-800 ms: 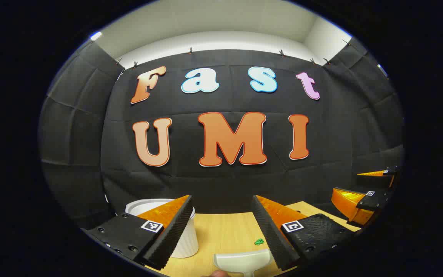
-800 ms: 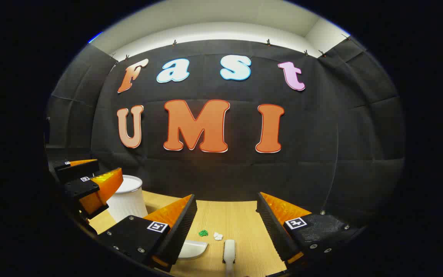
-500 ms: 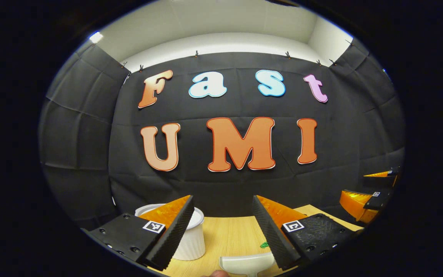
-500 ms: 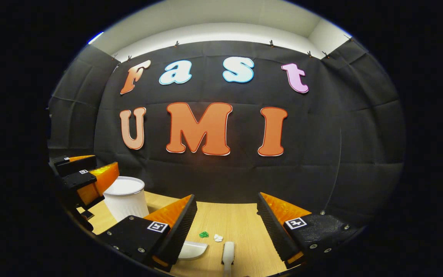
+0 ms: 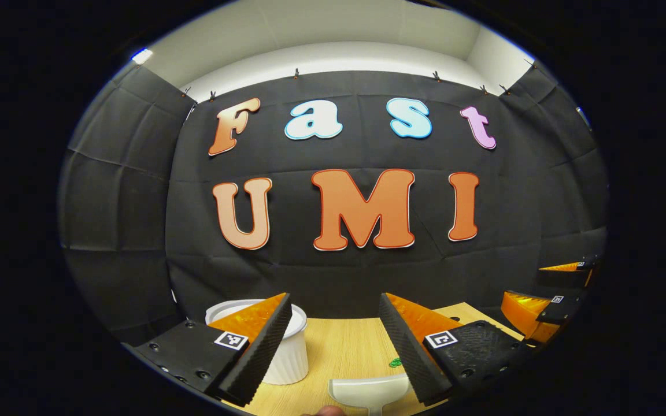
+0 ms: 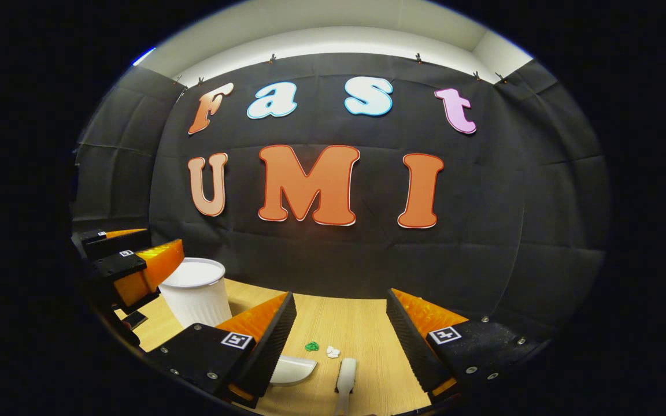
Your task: Pick up the small broom and dustpan from the desktop, sweep the trash into the dustpan with the broom, and then empty the trash into the garbage bin.
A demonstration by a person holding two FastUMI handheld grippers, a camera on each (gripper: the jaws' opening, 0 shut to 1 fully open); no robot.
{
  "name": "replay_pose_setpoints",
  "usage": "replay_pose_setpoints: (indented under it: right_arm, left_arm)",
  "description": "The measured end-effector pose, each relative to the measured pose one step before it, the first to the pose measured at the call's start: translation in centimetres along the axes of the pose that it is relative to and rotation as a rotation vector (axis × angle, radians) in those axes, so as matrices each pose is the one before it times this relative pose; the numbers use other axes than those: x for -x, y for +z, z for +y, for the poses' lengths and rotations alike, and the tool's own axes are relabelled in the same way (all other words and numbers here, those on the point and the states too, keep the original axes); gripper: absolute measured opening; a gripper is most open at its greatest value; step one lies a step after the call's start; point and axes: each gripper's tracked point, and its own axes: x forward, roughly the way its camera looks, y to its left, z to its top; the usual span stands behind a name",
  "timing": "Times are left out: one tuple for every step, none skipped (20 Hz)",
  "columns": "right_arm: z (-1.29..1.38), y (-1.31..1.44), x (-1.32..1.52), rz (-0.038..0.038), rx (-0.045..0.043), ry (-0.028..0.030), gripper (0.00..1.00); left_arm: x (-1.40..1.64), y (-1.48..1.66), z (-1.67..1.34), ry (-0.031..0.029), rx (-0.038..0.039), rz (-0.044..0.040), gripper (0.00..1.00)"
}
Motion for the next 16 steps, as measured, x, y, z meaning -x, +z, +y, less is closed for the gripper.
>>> replay_pose_setpoints:
  right_arm:
    - [-0.231,0.133,0.073,-0.00644,-0.00564,-0.0041,0.95]
    - [-0.218,-0.114,-0.033,0.00104,-0.00261,-0.00357,0.95]
    - [-0.011,-0.079,-0.04,0.00064,-0.00468,0.00074,0.94]
    - [-0.114,0.01,0.059,-0.00253,-0.00104,-0.00385,0.94]
    - [-0.082,0.104,-0.015,-0.00741,-0.00341,-0.00204,0.95]
    - [-0.096,0.023,-0.157,-0.00238,0.00086,-0.00498,0.95]
    - [-0.074,-0.055,-0.079,0.00045,0.00159,-0.00214,0.95]
    - [0.018,-0.089,-0.04,-0.00009,-0.00204,-0.00162,0.94]
    - [-0.097,0.053,-0.12,-0.00174,-0.00286,-0.00251,0.94]
    - [-0.092,-0.017,-0.067,0.00058,-0.00192,-0.00135,0.94]
    - [-0.075,0.2,0.011,-0.00572,-0.00033,-0.00204,0.94]
    - [-0.033,0.22,-0.015,-0.00865,-0.00033,0.0006,0.95]
    - [-0.021,0.219,-0.052,-0.00708,0.00034,-0.00159,0.95]
    - [-0.191,0.089,-0.013,-0.00719,0.00214,-0.00454,0.94]
    - [0.047,0.139,0.063,-0.00542,0.00204,0.00035,0.95]
    - [-0.039,0.025,0.013,-0.00437,0.00345,-0.00122,0.94]
  left_arm:
    - [0.139,0.572,0.14,0.00429,-0.00152,-0.01459,0.95]
    - [-0.077,0.069,0.035,0.00145,-0.00261,0.00062,0.95]
    - [0.072,-0.307,-0.099,-0.00025,-0.00103,-0.00002,0.95]
    - [-0.102,-0.307,-0.094,0.00111,-0.00142,0.00609,0.95]
    - [-0.219,-0.358,-0.13,-0.00223,0.00237,0.00453,0.95]
    - [-0.028,-0.442,-0.267,-0.00119,-0.00167,0.00985,0.95]
    - [-0.09,-0.448,-0.229,0.00048,-0.00152,0.00542,0.95]
    - [-0.207,-0.164,-0.122,-0.00082,0.00305,0.00231,0.95]
    - [-0.175,0.017,-0.214,-0.00657,0.00475,-0.00022,0.95]
    - [-0.148,0.134,-0.293,-0.00485,0.00134,-0.00517,0.95]
    - [0.09,0.224,-0.139,-0.00295,-0.00122,-0.00519,0.95]
    - [0.145,0.202,-0.216,-0.00564,0.00162,-0.00813,0.95]
    - [-0.132,0.202,-0.085,-0.00319,0.00144,-0.00437,0.95]
    - [-0.089,-0.03,-0.093,-0.00044,0.00118,-0.002,0.95]
    - [-0.113,0.058,-0.155,-0.0006,0.00279,-0.0003,0.95]
    - [-0.067,0.075,-0.111,0.00379,0.00283,-0.00112,0.96]
